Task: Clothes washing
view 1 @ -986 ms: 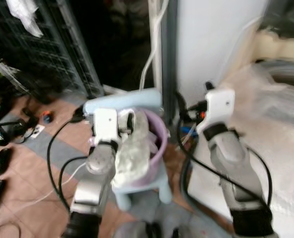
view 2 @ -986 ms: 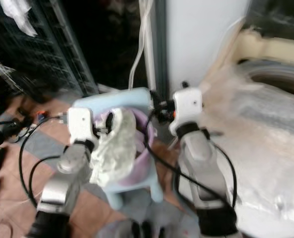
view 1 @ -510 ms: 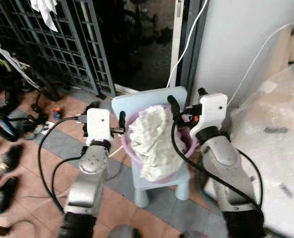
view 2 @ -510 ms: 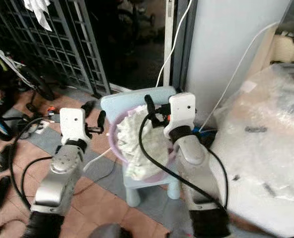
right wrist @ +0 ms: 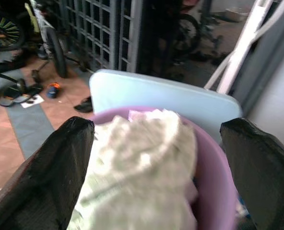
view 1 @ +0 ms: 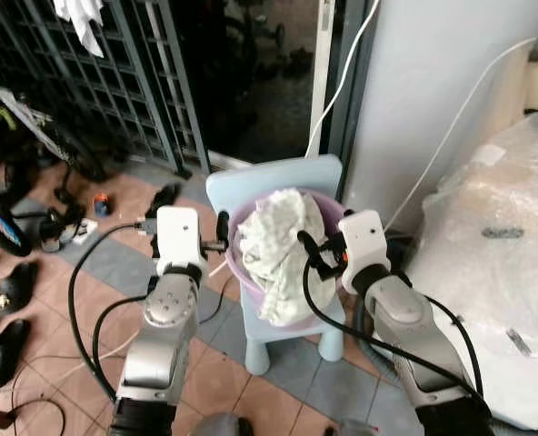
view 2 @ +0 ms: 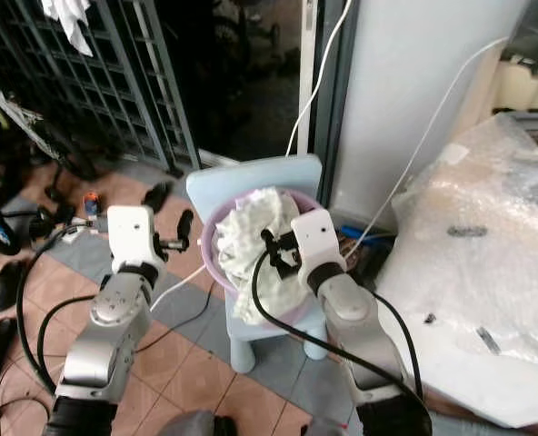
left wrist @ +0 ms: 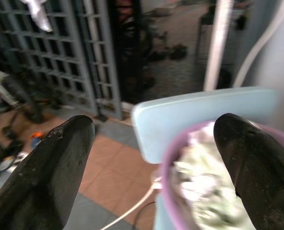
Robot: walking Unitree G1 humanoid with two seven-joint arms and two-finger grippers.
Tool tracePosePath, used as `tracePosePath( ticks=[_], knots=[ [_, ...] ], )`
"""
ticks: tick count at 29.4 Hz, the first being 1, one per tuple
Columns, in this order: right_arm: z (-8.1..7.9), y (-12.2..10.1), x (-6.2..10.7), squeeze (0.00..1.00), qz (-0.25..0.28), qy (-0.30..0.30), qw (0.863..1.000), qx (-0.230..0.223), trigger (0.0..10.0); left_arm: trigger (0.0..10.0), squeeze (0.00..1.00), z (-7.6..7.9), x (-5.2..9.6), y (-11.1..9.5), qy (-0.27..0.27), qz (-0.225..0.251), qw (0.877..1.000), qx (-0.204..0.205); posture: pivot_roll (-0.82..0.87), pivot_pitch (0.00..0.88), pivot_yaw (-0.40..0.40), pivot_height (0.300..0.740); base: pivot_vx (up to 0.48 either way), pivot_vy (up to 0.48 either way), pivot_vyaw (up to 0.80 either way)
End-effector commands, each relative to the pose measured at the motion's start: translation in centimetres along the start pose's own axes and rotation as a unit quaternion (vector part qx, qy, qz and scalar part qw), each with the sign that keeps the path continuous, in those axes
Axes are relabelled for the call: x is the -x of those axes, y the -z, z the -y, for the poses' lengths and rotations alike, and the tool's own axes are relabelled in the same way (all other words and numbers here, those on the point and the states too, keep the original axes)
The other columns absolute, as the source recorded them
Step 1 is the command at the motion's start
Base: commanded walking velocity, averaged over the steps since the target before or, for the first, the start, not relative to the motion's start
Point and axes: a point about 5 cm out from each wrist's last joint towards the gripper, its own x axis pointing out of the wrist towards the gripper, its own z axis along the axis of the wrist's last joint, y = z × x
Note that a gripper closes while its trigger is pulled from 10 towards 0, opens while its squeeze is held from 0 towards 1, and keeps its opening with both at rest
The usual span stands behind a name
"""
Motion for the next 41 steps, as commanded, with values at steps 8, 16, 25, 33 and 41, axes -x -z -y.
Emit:
tracePosePath(
  ticks=[8, 16, 25, 33, 41],
  knots=[
    [0.8, 0.4, -0.5, 0.00, -0.026, 0.017, 1.000, -0.005, 10.0, 10.0, 0.00, 0.1, 0.1, 0.0, 0.004, -0.006, 1.000, 0.002, -0.03, 0.043, 0.078, 0.740, 0.413, 0.000, 0.00],
    [0.4, 2.5, -0.4, 0.00, -0.096, -0.023, 0.995, -0.003, 10.0, 10.0, 0.00, 0.1, 0.6, 0.4, -0.012, -0.021, 1.000, 0.006, -0.02, 0.046, 0.070, 0.740, 0.103, 0.000, 0.00],
    [1.6, 5.3, -0.5, 0.00, -0.181, -0.006, 0.983, 0.016, 10.0, 10.0, 0.00, -0.7, 2.2, 1.9, -0.043, -0.074, 0.996, 0.003, 0.01, 0.068, 0.040, 0.740, 0.000, 0.000, 0.53],
    [0.5, 8.4, -0.4, 0.00, -0.257, -0.034, 0.965, 0.023, 10.0, 10.0, 0.00, -0.9, 4.1, 2.4, -0.010, -0.088, 0.995, -0.048, 0.05, 0.128, 0.018, 0.740, 0.000, 0.000, 0.00],
    [0.3, 10.5, -0.2, 0.00, -0.329, -0.036, 0.941, -0.067, 4.7, 10.0, 0.00, -1.5, 6.0, 2.6, -0.036, -0.121, 0.992, -0.018, 0.09, 0.171, -0.017, 0.740, 0.000, 0.000, 0.00]
  ],
)
